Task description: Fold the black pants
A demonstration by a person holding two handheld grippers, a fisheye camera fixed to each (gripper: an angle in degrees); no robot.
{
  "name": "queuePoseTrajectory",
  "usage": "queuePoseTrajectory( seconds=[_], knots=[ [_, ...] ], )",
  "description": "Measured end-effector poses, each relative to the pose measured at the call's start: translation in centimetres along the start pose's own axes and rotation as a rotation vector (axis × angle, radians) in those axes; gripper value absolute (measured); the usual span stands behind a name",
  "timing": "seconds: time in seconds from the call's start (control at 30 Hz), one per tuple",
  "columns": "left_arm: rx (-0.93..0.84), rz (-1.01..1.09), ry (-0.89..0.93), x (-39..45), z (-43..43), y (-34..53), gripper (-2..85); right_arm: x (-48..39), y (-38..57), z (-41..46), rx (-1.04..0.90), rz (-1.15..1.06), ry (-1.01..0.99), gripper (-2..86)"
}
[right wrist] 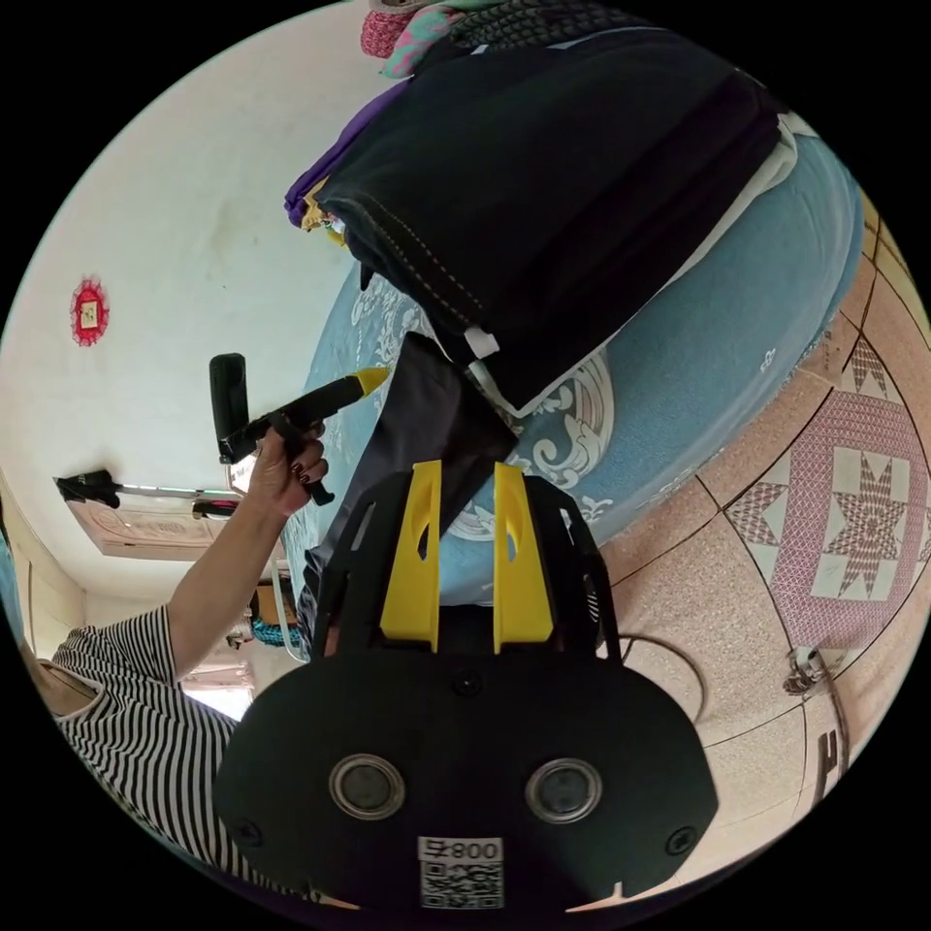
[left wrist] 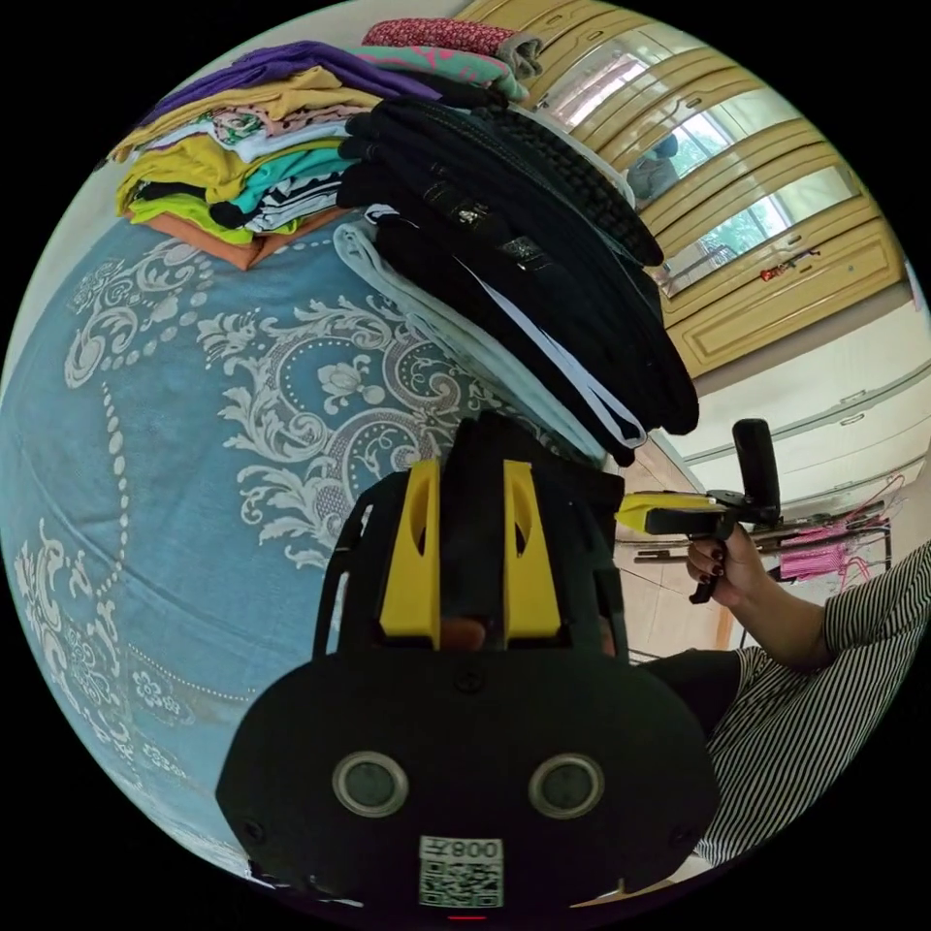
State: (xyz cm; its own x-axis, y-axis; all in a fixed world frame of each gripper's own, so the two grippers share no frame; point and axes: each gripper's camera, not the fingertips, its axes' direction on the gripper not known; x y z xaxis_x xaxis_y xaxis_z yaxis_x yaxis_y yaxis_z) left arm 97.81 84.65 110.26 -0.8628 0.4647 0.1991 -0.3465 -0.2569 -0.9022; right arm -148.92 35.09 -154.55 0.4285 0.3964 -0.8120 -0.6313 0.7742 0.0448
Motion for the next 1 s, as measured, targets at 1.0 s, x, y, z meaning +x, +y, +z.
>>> queuePoseTrajectory(
  seconds=[1.0],
  knots=[
    [0.017, 0.137, 0.086, 1.7, -6.9, 0.8, 2.1, 0.9, 4.4, -1.0, 0.033, -0.169, -0.335, 3.3]
  ],
)
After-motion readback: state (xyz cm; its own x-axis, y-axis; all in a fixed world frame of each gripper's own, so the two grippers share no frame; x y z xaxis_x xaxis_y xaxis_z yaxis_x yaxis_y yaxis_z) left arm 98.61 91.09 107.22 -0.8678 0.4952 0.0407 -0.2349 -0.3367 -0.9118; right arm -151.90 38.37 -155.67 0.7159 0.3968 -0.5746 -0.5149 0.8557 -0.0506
